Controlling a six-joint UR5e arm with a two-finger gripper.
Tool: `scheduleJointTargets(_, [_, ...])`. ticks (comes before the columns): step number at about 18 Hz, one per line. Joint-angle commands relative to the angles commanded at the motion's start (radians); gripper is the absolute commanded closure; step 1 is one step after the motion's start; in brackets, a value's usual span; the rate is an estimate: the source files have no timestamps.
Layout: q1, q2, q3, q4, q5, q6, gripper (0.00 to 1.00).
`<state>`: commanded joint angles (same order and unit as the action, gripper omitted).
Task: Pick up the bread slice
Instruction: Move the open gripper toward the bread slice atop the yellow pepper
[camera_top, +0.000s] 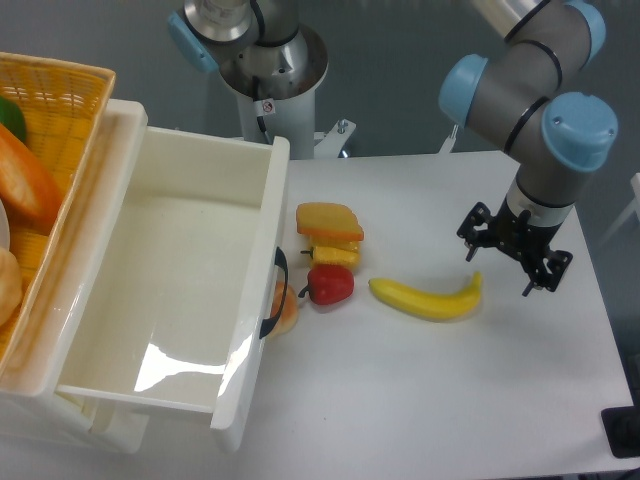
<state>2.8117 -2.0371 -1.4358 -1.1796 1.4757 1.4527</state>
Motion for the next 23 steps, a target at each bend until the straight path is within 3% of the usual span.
scheduleJointTargets(8, [0.020, 0.023, -0.093, 0.014, -0.026, -0.012, 0.00])
scheduleJointTargets(11, [0.018, 0.081, -0.173, 0.017, -0.063, -0.014, 0.00])
scheduleJointTargets(13, [0.006, 0.090, -0.204, 0.017, -0.071, -0.011, 0.00])
scheduleJointTargets(16, [0.006, 0.109, -0.219, -0.001, -0.103, -0.009, 0.00])
scheduleJointTargets(19, [0.006, 0.110, -0.225, -0.066, -0.129, 0.000, 0.00])
scheduleJointTargets(23, [-0.052, 0.120, -0.247, -0.103, -0.129, 0.002, 0.00])
